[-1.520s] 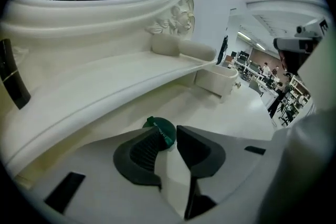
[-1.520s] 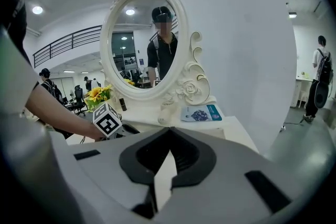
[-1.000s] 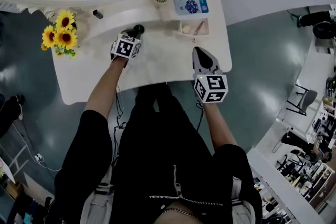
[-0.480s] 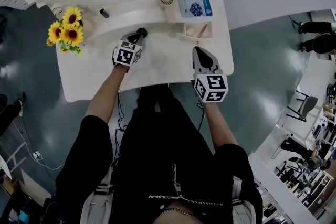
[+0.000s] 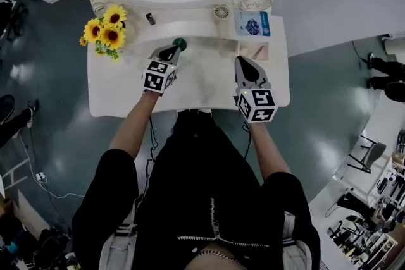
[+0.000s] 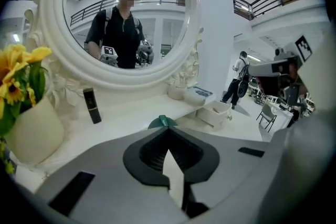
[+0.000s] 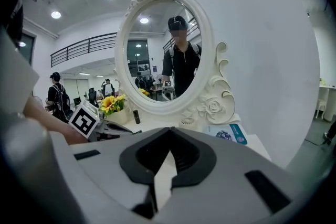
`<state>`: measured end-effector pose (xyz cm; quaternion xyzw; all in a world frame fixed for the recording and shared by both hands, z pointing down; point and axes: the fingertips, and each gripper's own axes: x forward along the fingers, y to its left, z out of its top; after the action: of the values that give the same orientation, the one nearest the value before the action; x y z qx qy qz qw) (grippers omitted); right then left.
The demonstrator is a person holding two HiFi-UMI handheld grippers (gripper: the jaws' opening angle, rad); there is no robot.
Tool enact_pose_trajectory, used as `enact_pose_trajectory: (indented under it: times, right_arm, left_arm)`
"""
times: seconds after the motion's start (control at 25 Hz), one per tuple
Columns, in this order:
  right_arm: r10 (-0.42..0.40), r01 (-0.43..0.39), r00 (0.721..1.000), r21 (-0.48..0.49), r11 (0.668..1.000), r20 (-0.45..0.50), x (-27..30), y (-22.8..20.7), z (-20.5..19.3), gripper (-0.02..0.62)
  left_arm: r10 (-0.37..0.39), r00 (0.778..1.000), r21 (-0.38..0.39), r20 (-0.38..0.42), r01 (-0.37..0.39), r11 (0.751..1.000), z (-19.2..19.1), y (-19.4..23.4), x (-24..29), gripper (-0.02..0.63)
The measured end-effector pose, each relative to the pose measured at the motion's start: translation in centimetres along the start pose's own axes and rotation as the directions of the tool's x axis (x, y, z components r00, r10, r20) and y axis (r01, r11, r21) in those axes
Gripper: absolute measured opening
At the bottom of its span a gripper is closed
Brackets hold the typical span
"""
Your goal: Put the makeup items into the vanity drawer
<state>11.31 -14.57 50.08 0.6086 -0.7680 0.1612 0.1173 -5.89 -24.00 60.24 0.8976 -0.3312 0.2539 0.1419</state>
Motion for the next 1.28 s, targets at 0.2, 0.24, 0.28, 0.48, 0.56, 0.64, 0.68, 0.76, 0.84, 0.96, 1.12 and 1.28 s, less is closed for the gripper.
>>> enact_pose_trajectory:
  times: [0.2,0.24,0.28,0.48,0.56,0.64,0.68,0.76,0.84,0.96,1.12,1.28]
  right_arm:
    - [0.043,-0.041,0.998,-0.035,0.999,0.046,1.3,1.0,2.5,0.008]
    - [0.050,-0.047,0.997,-0.041,0.998,0.053,1.4,1.1,2.9,0.008]
    - [0.056,-0.054,0.997,-0.047,0.997,0.059,1.6,1.3,3.3,0.007]
    - [0.086,-0.078,0.991,-0.077,0.994,0.104,2.2,2.5,5.6,0.008]
    - [0.089,-0.080,0.989,-0.083,0.993,0.120,2.2,2.6,6.4,0.008]
    - [0.089,-0.078,0.987,-0.088,0.993,0.130,2.4,2.3,7.0,0.008]
    - [0.088,-0.077,0.987,-0.089,0.993,0.132,2.5,2.1,7.2,0.007]
    - [0.086,-0.074,0.987,-0.089,0.993,0.135,2.5,1.9,7.4,0.008]
    - [0.084,-0.072,0.987,-0.091,0.993,0.136,2.4,1.9,7.4,0.007]
    - [0.072,-0.060,0.988,-0.092,0.994,0.138,2.0,1.7,7.5,0.007]
    - [0.032,-0.022,0.988,-0.072,0.997,0.149,0.9,0.6,7.4,0.008]
    - [-0.037,0.041,0.989,-0.024,0.999,0.141,-1.0,-1.9,6.0,0.007]
  left_arm:
    - [0.070,0.994,-0.010,0.081,-0.069,0.998,3.0,1.8,-3.7,0.019]
    - [0.081,0.992,-0.015,0.097,-0.080,0.997,3.5,2.0,-4.5,0.018]
    - [0.091,0.989,-0.018,0.114,-0.090,0.996,4.1,2.2,-5.3,0.018]
    - [0.147,0.968,-0.043,0.204,-0.141,0.989,7.2,3.5,-9.6,0.018]
    - [0.168,0.956,-0.056,0.239,-0.159,0.986,8.1,4.1,-11.3,0.018]
    - [0.187,0.945,-0.068,0.269,-0.175,0.982,9.1,4.7,-12.4,0.018]
    - [0.193,0.941,-0.073,0.280,-0.179,0.981,9.5,5.0,-12.8,0.018]
    - [0.200,0.936,-0.074,0.291,-0.186,0.980,10.0,5.3,-13.4,0.020]
    - [0.201,0.934,-0.068,0.296,-0.190,0.979,10.3,5.4,-13.6,0.018]
    - [0.185,0.935,-0.060,0.303,-0.175,0.983,10.8,4.8,-13.2,0.020]
    - [0.132,0.943,-0.031,0.305,-0.128,0.991,11.8,2.9,-11.8,0.018]
    - [0.048,0.954,0.015,0.297,-0.055,0.998,13.0,-0.1,-9.1,0.019]
